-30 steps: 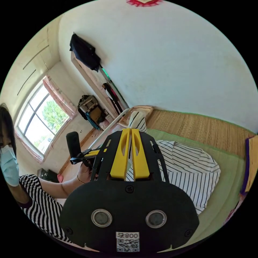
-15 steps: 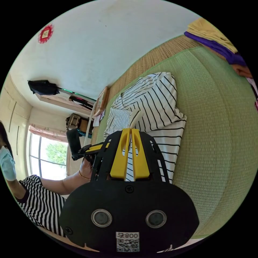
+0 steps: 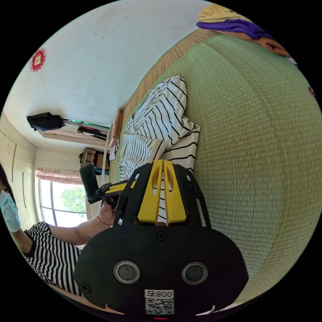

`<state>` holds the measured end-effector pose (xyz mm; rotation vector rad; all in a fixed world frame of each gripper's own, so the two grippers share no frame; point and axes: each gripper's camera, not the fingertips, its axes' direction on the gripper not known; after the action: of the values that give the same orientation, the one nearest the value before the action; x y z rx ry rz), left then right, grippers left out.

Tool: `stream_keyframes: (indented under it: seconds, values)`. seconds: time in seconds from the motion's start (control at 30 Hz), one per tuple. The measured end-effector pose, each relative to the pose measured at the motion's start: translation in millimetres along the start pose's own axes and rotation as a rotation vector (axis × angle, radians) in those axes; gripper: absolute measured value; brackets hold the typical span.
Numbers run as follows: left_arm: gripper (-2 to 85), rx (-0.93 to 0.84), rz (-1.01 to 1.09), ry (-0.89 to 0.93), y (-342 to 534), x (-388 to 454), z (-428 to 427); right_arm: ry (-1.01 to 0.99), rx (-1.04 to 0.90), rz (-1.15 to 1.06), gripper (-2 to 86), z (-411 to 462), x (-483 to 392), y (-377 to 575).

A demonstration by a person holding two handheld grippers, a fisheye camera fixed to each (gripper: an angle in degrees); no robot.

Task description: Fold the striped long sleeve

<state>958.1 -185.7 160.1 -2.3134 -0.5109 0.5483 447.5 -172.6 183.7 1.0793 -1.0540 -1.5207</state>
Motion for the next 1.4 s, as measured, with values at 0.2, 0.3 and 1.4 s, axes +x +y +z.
stream_keyframes:
  seconds: [0.2,0.3,1.4]
  values:
    - [1.3,0.007,0.012,0.031,-18,12,13,0.083,0.009,-0.047,7.8,22,-30,-9]
    - [2.1,-0.011,0.048,0.043,-24,21,25,0.166,-0.010,-0.067,9.7,37,-49,-14]
    - [1.6,0.609,-0.627,0.108,265,-261,-6,0.273,-0.151,-0.554,7.6,266,-406,-141]
